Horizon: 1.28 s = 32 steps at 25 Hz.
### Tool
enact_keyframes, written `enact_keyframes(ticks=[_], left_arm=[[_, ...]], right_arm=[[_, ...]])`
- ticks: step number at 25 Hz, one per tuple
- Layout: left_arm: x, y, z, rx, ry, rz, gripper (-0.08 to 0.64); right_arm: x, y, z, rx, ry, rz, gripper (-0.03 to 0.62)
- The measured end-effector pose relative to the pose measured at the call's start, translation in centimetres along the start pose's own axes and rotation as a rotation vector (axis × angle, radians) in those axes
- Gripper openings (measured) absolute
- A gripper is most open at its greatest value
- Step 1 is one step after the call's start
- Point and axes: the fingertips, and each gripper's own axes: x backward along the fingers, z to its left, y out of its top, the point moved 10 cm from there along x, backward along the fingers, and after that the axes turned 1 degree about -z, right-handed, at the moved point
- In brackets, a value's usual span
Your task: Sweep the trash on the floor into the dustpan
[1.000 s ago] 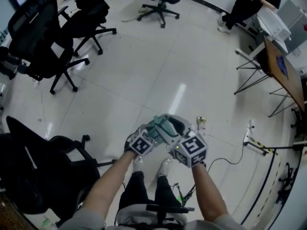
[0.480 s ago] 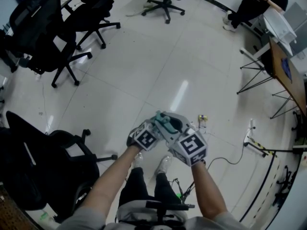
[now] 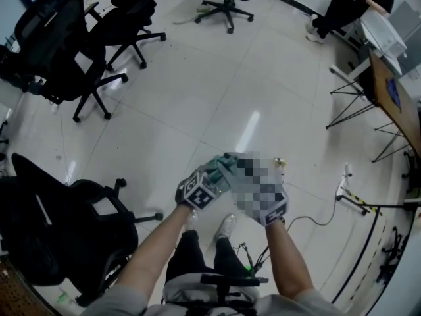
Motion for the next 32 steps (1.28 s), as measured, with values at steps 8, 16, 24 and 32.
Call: enact_keyframes(ticks=[8, 16, 24, 32], left_arm=[[1.2, 0.7, -0.6, -0.06, -0.002, 0.001, 0.115], [6.8, 1.3, 1.2, 0.083, 0.056, -0.013, 0.107], [11.4, 6.4, -0.1, 0.01, 0.053, -0.036, 0.106], [14.1, 11.9, -1.1, -0.135, 0.067, -0.103, 0.106]], right_arm=[[3.2, 0.5, -3.6, -0.139, -0.102, -0.078, 0.086], [10.1, 2.4, -5.4, -0.116, -0.156, -0.126, 0.091], [14.8, 4.9, -4.6, -0.031, -0.297, -0.175, 0.092], [18.6, 5.3, -3.6, -0.025, -0.453, -0.229, 0.092]])
